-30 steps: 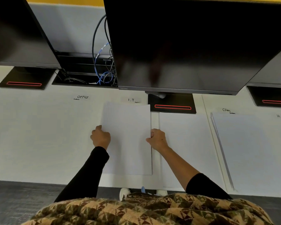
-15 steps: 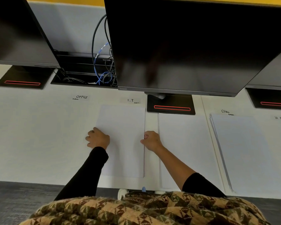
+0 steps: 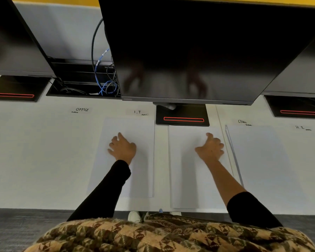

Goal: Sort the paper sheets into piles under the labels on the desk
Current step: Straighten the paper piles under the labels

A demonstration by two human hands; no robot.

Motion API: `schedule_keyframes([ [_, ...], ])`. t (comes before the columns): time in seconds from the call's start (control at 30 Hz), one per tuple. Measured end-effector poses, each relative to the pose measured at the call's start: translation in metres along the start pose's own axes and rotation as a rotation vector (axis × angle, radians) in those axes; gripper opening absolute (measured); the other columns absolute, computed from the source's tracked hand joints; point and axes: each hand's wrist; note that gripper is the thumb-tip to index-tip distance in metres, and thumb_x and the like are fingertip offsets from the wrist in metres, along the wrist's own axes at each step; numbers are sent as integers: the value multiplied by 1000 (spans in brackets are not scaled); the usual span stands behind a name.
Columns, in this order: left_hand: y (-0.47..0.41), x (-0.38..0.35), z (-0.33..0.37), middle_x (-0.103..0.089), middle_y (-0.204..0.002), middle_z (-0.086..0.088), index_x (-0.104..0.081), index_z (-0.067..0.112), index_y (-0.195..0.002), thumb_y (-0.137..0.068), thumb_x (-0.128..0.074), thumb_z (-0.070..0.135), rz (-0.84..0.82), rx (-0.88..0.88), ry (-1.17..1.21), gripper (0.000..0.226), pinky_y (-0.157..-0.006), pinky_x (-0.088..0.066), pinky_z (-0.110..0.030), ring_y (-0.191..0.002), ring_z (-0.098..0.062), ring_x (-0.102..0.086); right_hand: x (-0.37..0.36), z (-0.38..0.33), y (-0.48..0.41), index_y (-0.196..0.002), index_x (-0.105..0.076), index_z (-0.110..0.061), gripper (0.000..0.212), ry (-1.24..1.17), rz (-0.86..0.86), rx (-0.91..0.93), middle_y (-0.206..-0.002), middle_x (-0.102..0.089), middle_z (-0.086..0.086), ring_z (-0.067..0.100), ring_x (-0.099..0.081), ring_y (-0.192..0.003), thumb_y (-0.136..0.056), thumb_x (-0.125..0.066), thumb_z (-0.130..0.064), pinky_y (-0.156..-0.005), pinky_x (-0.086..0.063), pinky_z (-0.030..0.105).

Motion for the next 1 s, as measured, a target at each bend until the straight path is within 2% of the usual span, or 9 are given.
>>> schedule_keyframes([
  [0.13, 28, -30, 27, -36, -142, -21, -18, 1, -146, -91, -47, 5, -159, -226, 192, 62, -109, -27, -36, -132, -34, -33, 12, 28, -12, -143, -20, -20, 88, -60, -91, -107, -143, -30, 20, 39, -28, -134, -75, -75, -26, -109, -30, 50],
  [0.23, 47, -49, 41, -37, -143, -22, -16, 3, -148, -90, -48, 4, -284, -270, 232, 65, -110, -30, -37, -134, -33, -35, 12, 41, -14, -145, -12, -19, 98, -21, -144, -130, -146, -24, 23, 42, -24, -137, -72, -78, -31, -111, -25, 51],
  [0.3, 57, -59, 49, -34, -146, -20, -14, 4, -148, -91, -48, 6, -342, -274, 222, 67, -111, -30, -37, -137, -32, -33, 12, 48, -14, -145, -10, -19, 101, -27, -153, -127, -146, -27, 23, 42, -26, -136, -71, -78, -33, -111, -26, 51],
  [0.43, 65, -69, 58, -32, -148, -17, -10, 5, -149, -92, -48, 9, -382, -263, 189, 69, -112, -29, -35, -138, -32, -31, 8, 52, -10, -145, -10, -18, 100, 34, -100, -27, -137, -43, 20, 40, -42, -127, -73, -77, -33, -105, -37, 48],
  [0.5, 64, -71, 58, -35, -146, -18, -9, 5, -149, -92, -48, 9, -382, -254, 171, 70, -111, -31, -36, -135, -32, -35, 5, 51, -7, -144, -12, -17, 97, 44, -64, 5, -135, -44, 20, 38, -45, -124, -74, -76, -33, -103, -41, 46],
  [0.7, 68, -74, 62, -45, -137, -18, -10, 5, -149, -91, -47, 9, -363, -236, 130, 69, -102, -40, -34, -127, -32, -45, -1, 50, -4, -143, -13, -20, 88, 122, -36, 36, -138, -40, 22, 37, -44, -126, -79, -72, -32, -106, -40, 45],
  [0.87, 71, -77, 65, -42, -139, -17, -12, 5, -148, -90, -48, 12, -380, -218, 99, 69, -105, -36, -38, -131, -34, -38, -6, 50, -2, -143, -14, -23, 84, 191, -3, 63, -142, -35, 19, 36, -38, -132, -80, -69, -37, -111, -32, 47],
  [1.0, 74, -79, 66, -41, -139, -17, -19, 3, -146, -90, -47, 14, -395, -246, 54, 63, -104, -35, -37, -131, -33, -36, -4, 48, 2, -143, -15, -22, 85, 151, 91, 74, -139, -36, 18, 33, -40, -127, -80, -71, -32, -109, -36, 45],
])
Point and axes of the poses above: each hand's wrist, its own y-axis away from the middle knuckle, its own x-axis out of the back of the hand, z = x × y
